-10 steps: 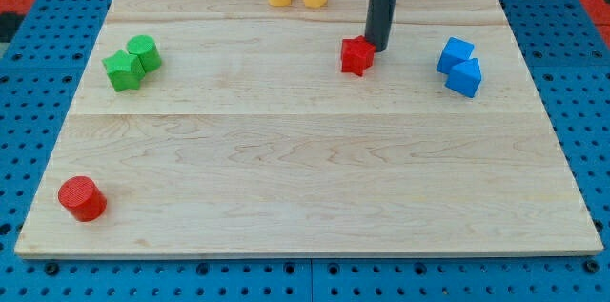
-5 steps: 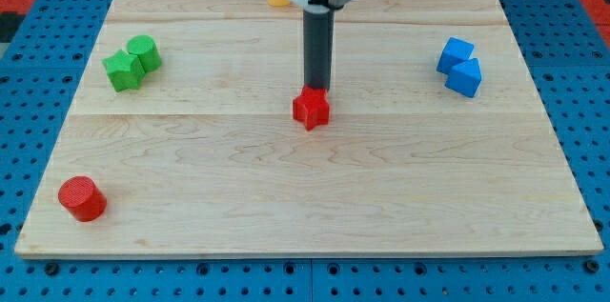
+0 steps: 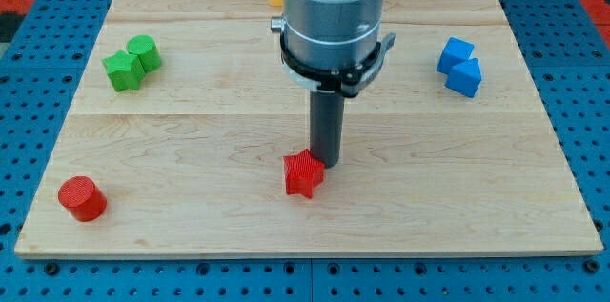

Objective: Slide the red star closer to the red circle

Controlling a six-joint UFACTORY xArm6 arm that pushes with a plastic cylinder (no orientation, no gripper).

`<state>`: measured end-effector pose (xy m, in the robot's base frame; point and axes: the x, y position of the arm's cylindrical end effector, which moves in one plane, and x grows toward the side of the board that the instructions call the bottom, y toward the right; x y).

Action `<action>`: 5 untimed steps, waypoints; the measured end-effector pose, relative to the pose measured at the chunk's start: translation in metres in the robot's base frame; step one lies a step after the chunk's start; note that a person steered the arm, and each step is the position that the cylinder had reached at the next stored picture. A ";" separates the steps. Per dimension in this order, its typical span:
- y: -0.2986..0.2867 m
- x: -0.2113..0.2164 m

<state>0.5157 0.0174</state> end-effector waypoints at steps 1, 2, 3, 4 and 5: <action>-0.024 0.019; -0.045 0.039; -0.046 0.048; -0.040 0.077; -0.059 0.085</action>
<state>0.6004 -0.0417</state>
